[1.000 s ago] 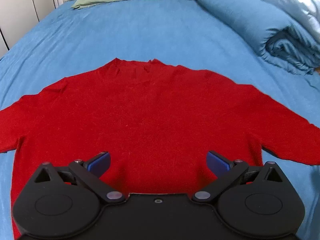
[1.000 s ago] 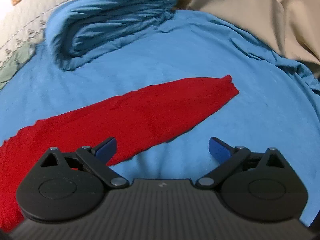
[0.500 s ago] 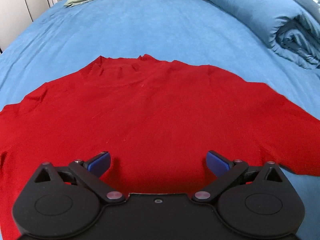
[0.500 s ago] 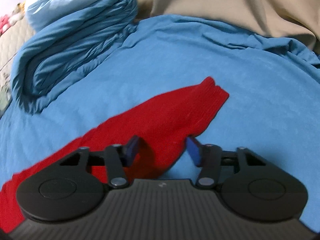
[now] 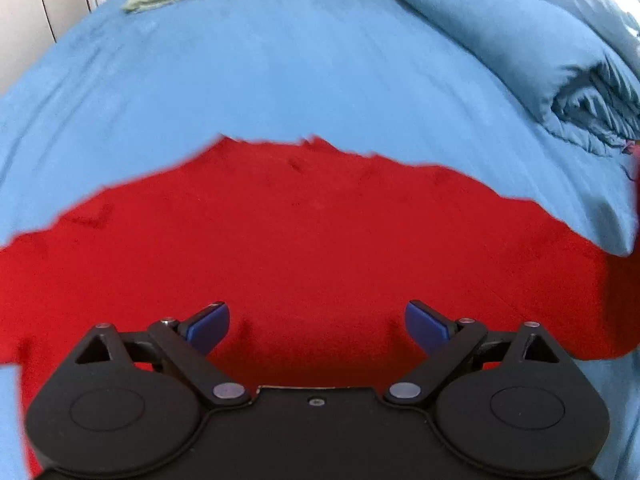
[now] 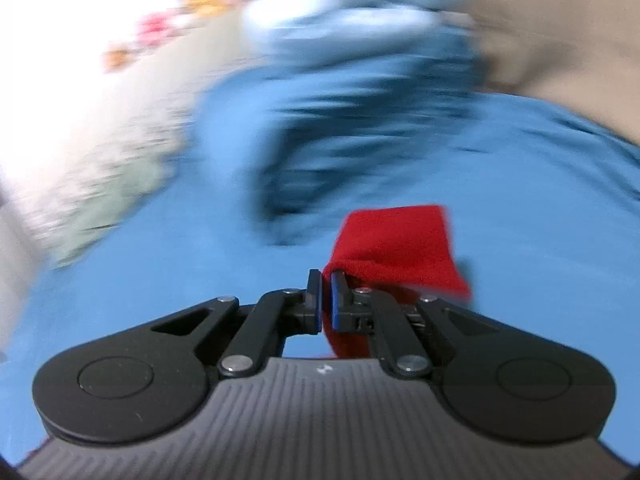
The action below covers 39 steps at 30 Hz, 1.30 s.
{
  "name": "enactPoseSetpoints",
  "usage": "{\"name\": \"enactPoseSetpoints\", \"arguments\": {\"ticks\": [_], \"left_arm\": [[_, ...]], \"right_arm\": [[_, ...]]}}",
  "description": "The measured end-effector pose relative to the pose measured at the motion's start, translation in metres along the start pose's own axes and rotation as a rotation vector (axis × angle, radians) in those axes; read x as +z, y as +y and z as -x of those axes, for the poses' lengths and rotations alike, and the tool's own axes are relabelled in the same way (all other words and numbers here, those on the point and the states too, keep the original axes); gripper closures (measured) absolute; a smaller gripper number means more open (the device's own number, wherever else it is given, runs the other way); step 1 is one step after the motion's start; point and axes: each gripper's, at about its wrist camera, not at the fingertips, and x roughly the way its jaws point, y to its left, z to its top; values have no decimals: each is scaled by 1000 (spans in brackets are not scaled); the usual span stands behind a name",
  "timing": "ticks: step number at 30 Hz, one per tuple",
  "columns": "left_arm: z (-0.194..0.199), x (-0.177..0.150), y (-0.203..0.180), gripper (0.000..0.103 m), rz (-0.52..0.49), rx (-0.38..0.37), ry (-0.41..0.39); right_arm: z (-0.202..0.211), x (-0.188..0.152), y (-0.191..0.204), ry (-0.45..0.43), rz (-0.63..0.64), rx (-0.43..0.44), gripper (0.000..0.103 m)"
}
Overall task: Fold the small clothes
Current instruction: 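Grasp the sleeve cuff with the right tool and fold it across the sweater body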
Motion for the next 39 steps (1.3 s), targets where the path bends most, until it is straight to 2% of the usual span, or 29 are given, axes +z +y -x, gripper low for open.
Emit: {"name": "enactPoseSetpoints", "arguments": {"ticks": [3,6,9,12,14,18,20,22,25,27,29,31,35,37,39], "left_arm": [[23,3,39,6,45,-27,-11],[41,-6,78,6,89,44,-39],[45,-22,116,6,147,93,-43],[37,-39,145,6,213,70,-14],[30,-47,156,6,244,57,2],[27,-51,164,6,279,21,-10],[27,-50,166,6,295,-6,-20],[25,-48,163,6,306,-39,-27],[20,-40,148,6,292,-98,-40],[9,-33,135,6,272,-153,-35],[-6,-28,123,9,287,-173,-3],[-17,-28,116,18,307,-191,21],[-26,-33,106,26,322,-203,6],[-33,-36,102,38,309,-207,10],[-38,-38,99,41,299,-197,2]], "right_arm": [[-12,-19,80,47,72,187,84],[-27,-61,143,119,171,302,84],[-44,-123,188,212,301,335,84],[-55,-180,209,300,419,316,84],[-54,-204,215,325,474,298,84],[-34,-228,226,265,631,308,82],[-35,-243,225,303,684,325,78],[-31,-251,218,334,690,348,56],[-13,-247,208,334,682,361,33],[-5,-239,197,332,689,332,30],[2,-228,185,351,665,310,29],[13,-218,170,369,629,301,28],[23,-205,150,369,598,268,28],[20,-202,143,369,572,253,28],[14,-203,139,360,553,237,28]]}}
